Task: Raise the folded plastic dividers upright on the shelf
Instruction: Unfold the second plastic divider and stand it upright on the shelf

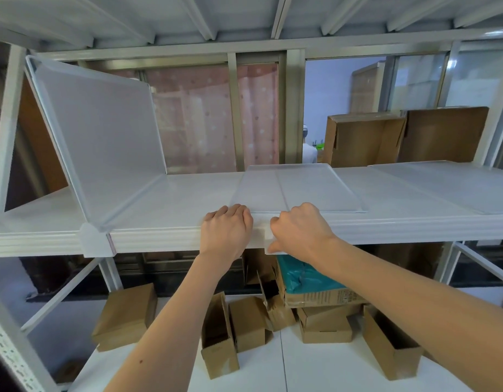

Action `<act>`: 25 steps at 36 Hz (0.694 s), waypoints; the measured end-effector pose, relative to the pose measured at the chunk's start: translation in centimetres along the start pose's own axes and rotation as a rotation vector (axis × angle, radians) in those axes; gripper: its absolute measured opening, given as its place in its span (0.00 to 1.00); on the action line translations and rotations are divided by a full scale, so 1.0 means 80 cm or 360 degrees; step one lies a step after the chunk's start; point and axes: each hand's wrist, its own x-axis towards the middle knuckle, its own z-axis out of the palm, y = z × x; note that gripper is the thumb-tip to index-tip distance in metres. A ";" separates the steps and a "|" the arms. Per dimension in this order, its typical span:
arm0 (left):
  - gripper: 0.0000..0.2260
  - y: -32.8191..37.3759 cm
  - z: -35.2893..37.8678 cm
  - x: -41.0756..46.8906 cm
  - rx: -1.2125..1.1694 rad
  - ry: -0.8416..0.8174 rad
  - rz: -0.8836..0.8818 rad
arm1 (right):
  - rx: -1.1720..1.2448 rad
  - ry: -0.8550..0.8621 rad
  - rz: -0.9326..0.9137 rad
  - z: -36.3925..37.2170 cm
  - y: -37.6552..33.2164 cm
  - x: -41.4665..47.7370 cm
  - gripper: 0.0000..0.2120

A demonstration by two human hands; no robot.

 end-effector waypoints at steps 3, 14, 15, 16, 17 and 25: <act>0.16 -0.002 0.002 0.000 -0.0035 0.0044 0.0003 | -0.0075 -0.0060 -0.0142 0.010 -0.005 -0.015 0.13; 0.18 -0.006 0.016 0.005 -0.0134 0.0059 0.0040 | -0.0048 -0.0052 -0.0053 0.030 0.048 -0.044 0.21; 0.19 -0.007 0.016 0.005 -0.0141 0.0053 0.0028 | -0.0038 -0.0056 -0.0043 0.030 0.050 -0.045 0.21; 0.20 -0.005 0.014 0.005 -0.0167 0.0047 0.0030 | -0.0026 -0.0062 -0.0034 0.031 0.051 -0.046 0.21; 0.21 -0.001 0.012 0.004 -0.0216 0.0042 0.0058 | -0.0013 -0.0065 -0.0023 0.032 0.053 -0.046 0.21; 0.34 0.076 -0.010 -0.024 -0.0334 -0.0026 0.0648 | 0.0115 0.0071 -0.0029 0.048 0.068 -0.051 0.22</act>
